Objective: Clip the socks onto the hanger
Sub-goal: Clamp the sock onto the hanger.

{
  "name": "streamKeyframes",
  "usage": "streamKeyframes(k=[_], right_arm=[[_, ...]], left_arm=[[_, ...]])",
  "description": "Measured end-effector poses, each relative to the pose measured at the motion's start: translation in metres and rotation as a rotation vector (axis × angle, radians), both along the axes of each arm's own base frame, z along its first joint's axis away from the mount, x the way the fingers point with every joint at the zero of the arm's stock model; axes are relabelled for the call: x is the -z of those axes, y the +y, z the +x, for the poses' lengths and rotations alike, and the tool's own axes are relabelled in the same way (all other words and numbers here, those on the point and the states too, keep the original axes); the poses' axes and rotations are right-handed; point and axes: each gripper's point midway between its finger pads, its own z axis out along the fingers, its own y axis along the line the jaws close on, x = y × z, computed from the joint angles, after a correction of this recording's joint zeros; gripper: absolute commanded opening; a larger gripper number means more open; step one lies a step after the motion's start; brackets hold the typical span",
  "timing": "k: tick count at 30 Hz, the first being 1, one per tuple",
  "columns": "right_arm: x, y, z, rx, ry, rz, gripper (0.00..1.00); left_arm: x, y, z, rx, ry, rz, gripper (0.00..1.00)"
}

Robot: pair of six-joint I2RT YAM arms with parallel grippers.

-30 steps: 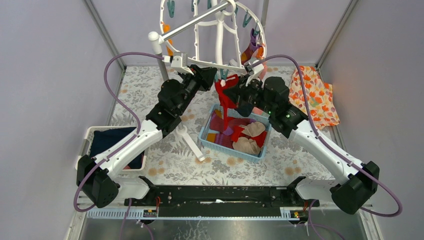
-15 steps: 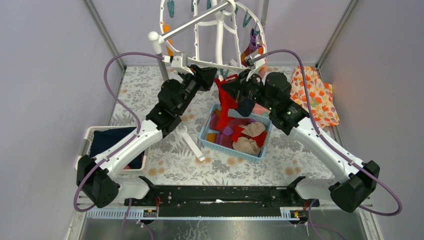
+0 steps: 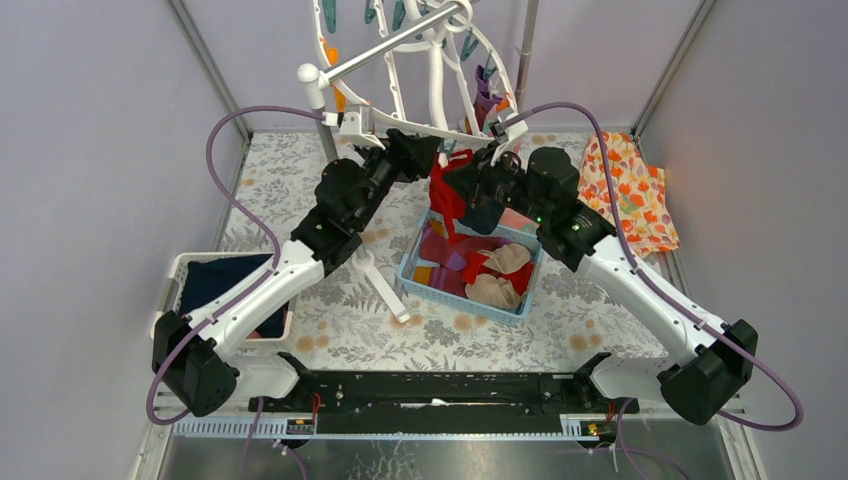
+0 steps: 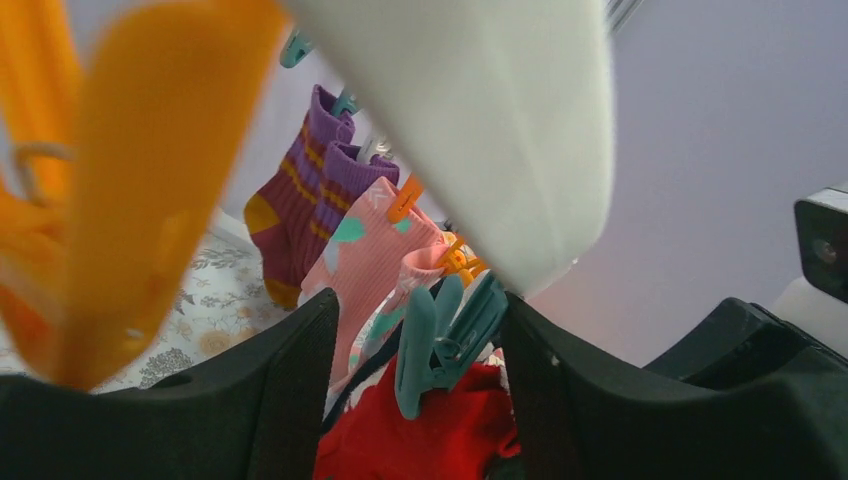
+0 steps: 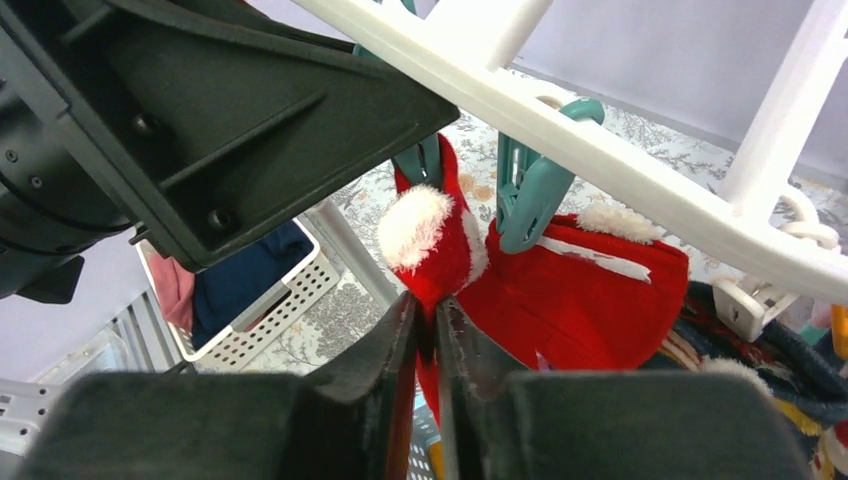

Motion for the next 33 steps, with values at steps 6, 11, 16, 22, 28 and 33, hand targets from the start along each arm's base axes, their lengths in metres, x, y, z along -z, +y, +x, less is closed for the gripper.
streamKeyframes(k=[6, 11, 16, 22, 28, 33], right_arm=[[0.004, -0.002, -0.001, -0.001, -0.008, -0.015, 0.67], [0.008, -0.009, -0.015, -0.039, -0.052, -0.069, 0.93], [0.010, -0.028, -0.042, -0.145, -0.155, -0.189, 1.00], [0.023, -0.062, -0.076, -0.321, -0.302, -0.329, 1.00], [0.066, -0.075, -0.093, -0.462, -0.287, -0.378, 1.00], [0.094, -0.075, -0.107, -0.570, -0.272, -0.376, 1.00]], left_arm=[[-0.001, 0.006, -0.008, -0.001, 0.005, -0.007, 0.78], [-0.002, 0.015, -0.023, 0.011, 0.005, -0.008, 0.81], [0.002, 0.013, -0.050, 0.112, -0.005, 0.009, 0.81], [0.033, 0.005, -0.104, 0.331, -0.038, 0.093, 0.82], [0.087, 0.020, -0.159, 0.462, -0.114, 0.168, 0.91], [0.116, 0.037, -0.183, 0.463, -0.215, 0.180, 0.99]])
